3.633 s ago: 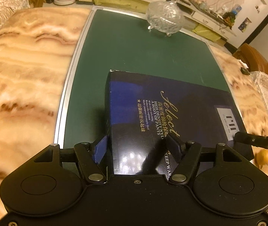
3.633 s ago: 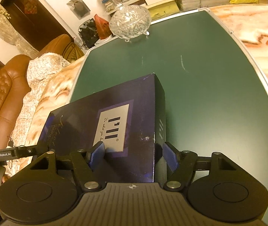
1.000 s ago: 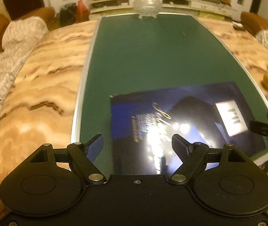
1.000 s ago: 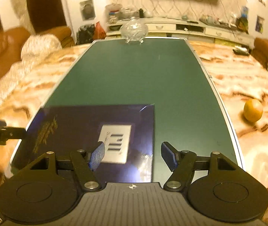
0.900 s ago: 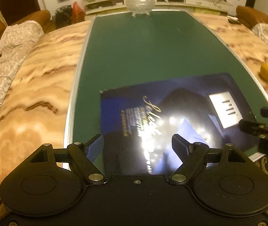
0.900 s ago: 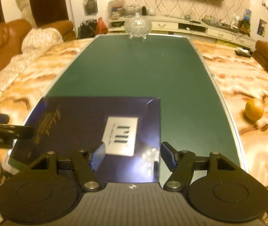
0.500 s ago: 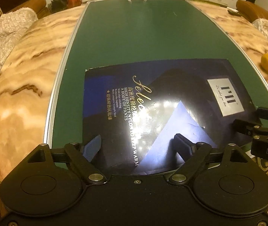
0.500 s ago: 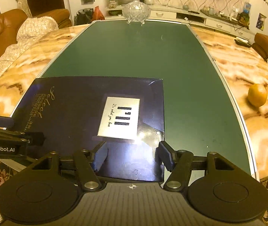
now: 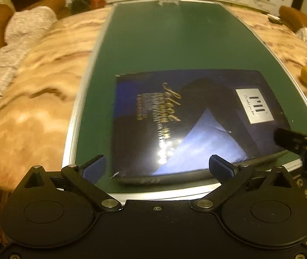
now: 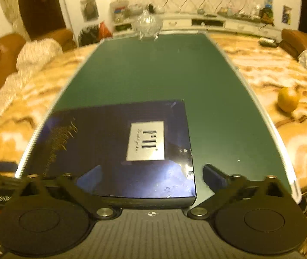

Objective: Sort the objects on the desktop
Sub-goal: 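Lower the box onto the tray and open both tools, then withdraw both tools from the box toward the table edge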

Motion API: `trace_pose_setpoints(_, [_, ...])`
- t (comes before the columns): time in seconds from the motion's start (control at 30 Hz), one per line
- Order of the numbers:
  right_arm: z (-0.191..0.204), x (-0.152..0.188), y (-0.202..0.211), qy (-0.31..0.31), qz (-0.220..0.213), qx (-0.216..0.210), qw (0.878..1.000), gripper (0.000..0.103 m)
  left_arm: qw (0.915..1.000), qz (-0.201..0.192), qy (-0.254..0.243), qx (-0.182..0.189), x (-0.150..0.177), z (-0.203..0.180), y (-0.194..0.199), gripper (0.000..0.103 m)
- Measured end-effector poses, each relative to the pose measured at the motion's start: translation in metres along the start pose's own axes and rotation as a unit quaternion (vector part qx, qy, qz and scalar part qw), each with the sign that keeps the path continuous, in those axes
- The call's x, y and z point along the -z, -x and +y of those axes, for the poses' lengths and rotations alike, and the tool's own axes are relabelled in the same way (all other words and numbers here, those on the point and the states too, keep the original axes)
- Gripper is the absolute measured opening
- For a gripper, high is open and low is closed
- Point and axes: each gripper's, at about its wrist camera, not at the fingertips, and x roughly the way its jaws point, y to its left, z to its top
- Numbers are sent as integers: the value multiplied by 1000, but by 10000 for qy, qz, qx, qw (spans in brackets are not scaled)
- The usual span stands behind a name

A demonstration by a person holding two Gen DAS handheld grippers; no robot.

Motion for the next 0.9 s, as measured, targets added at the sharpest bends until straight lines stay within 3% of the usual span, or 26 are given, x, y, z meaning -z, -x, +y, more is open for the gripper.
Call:
trace_pose_setpoints(0.13, [15,5,29,59,170,212,9996,103,9992,-102,160,-343,9,13,32,103])
trace_pose_setpoints(0.3, [34,16,62,192,428,439,9979,103,9986,-188,431,-256,21,28,65,103])
trace_pose_setpoints(0.43, [50,26,83,430,429,648,9961,103,9979,-261,470,-355,30,29,85,103])
trace_pose_setpoints(0.57, [57,31,96,509,436,757,9949,103,9962,-401,343,-694,35,20,104,103])
trace_pose_setpoints(0.8, [58,34,105,383,423,732,9957,103,9972,-490,277,-494,42,9,123,103])
trace_pose_setpoints(0.9, [59,33,110,368,416,718,9959,103,9963,-538,302,-594,45,9,128,103])
